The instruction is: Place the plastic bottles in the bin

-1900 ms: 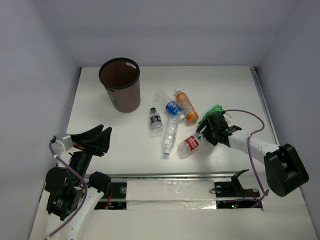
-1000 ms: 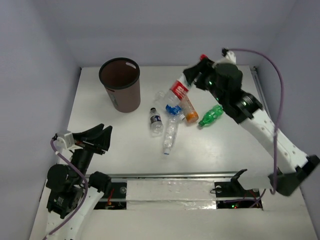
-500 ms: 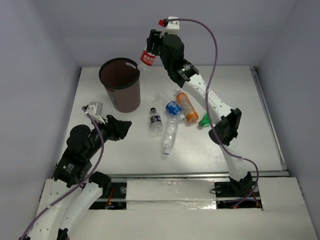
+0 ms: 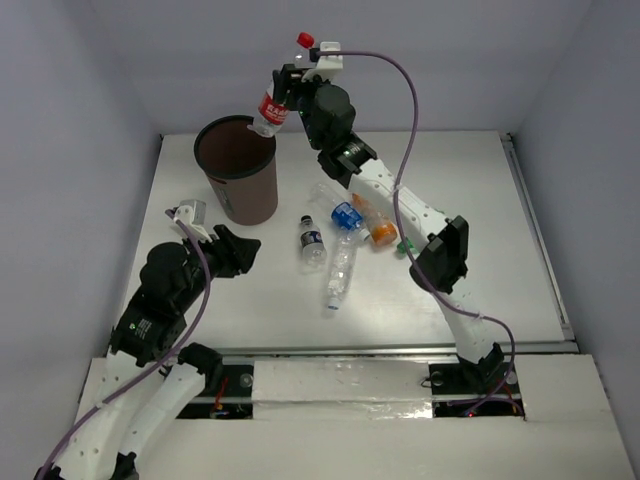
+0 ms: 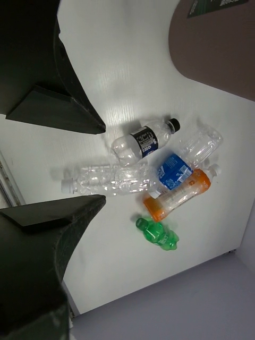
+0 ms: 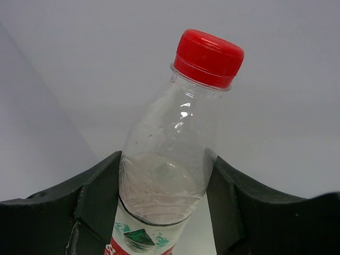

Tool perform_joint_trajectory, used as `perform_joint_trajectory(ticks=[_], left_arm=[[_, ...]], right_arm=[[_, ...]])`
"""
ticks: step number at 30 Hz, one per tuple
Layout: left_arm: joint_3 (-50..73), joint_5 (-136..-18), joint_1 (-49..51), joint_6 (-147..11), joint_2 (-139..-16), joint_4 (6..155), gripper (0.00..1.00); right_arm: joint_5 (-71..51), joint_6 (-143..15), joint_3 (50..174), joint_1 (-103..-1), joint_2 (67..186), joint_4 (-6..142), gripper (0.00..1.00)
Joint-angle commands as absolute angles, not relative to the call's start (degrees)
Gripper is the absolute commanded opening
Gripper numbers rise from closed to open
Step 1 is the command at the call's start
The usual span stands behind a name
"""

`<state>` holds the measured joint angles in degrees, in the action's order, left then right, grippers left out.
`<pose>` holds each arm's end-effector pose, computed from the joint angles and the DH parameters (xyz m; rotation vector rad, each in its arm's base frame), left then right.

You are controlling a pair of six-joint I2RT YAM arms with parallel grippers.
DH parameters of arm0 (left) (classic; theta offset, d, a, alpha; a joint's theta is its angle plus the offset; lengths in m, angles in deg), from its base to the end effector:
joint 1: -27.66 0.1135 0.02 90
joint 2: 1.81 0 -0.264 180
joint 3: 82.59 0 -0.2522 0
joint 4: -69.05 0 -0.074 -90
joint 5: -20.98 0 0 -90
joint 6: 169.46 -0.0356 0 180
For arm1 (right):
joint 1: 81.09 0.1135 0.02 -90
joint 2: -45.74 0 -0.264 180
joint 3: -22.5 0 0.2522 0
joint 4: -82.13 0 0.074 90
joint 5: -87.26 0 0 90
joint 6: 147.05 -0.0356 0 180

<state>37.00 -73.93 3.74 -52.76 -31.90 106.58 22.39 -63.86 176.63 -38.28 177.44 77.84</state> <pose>0.1065 -0.0506 0.3594 0.0237 1.7504 -0.7270 0.3989 0.3489 0.4399 -0.0205 1.2991 0.4678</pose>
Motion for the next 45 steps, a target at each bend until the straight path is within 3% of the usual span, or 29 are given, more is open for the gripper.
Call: perform_joint_trajectory(ticks=[1, 10, 11, 12, 16, 22, 25, 26, 28, 29, 30, 31, 34, 38, 42, 45], left_arm=[[35.48, -72.01, 3.58, -53.09, -32.83, 104.0, 0.47], [35.57, -71.22, 3.58, -53.44, -33.45, 104.43, 0.47], [35.49, -71.13, 3.58, -53.53, -33.54, 104.61, 0.47], [35.57, -70.96, 3.58, -53.53, -33.54, 104.7, 0.47], [35.57, -71.04, 3.58, -53.18, -33.71, 104.52, 0.48], [36.89, -75.79, 3.58, -52.3, -38.54, 99.17, 0.49], [37.42, -77.02, 2.36, -50.46, -42.41, 94.09, 0.49], [37.42, -76.76, 1.57, -49.76, -44.24, 92.76, 0.49], [37.07, -73.96, -2.8, -48.0, -46.71, 89.08, 0.49], [36.63, -72.29, -5.01, -47.65, -50.03, 88.19, 0.48], [36.02, -68.62, -7.47, -47.38, -52.06, 86.7, 0.48], [34.27, -65.98, -12.1, -47.47, -56.87, 86.16, 0.48], [31.01, -60.86, -18.02, -48.78, -64.89, 84.84, 0.48], [24.96, -56.64, -24.01, -51.24, -79.55, 84.66, 0.48], [20.46, -51.64, -26.73, -53.53, -88.37, 86.77, 0.58], [18.44, -50.66, -27.27, -54.58, -93.47, 87.65, 0.65]], right_arm=[[19.96, -61.52, 177.23, -37.06, 173.44, 86.57, 0.61], [15.72, -62.85, 182.42, -35.39, 182.67, 81.46, 0.69], [15.37, -62.76, 182.16, -35.39, 182.85, 81.37, 0.73], [14.5, -62.59, 182.16, -35.39, 182.5, 81.37, 0.82], [13.53, -62.06, 182.16, -35.39, 180.66, 81.72, 0.94], [12.56, -63.73, 180.15, -35.39, 172.07, 82.51, 0.96], [12.47, -64.34, 167.96, -35.39, 164.16, 85.92, 0.96], [12.47, -64.52, 163.13, -35.39, 157.17, 87.6, 0.95], [13.69, -64.69, 147.67, -35.39, 149.58, 91.81, 0.78], [14.31, -64.96, 142.57, -35.39, 142.06, 92.88, 0.67], [16.23, -65.4, 132.43, -35.39, 138.07, 94.63, 0.39], [17.03, -66.18, 127.71, -35.39, 134.2, 94.82, 0.3], [19.75, -69.95, 115.49, -35.39, 120.22, 92.46, 0.25], [22.48, -75.41, 97.21, -35.39, 105.36, 87.89, 0.35], [23.55, -79.45, 89.64, -35.39, 94.54, 79.98, 0.64], [21.97, -81.22, 84.71, -35.39, 87.24, 76.2, 0.77]])
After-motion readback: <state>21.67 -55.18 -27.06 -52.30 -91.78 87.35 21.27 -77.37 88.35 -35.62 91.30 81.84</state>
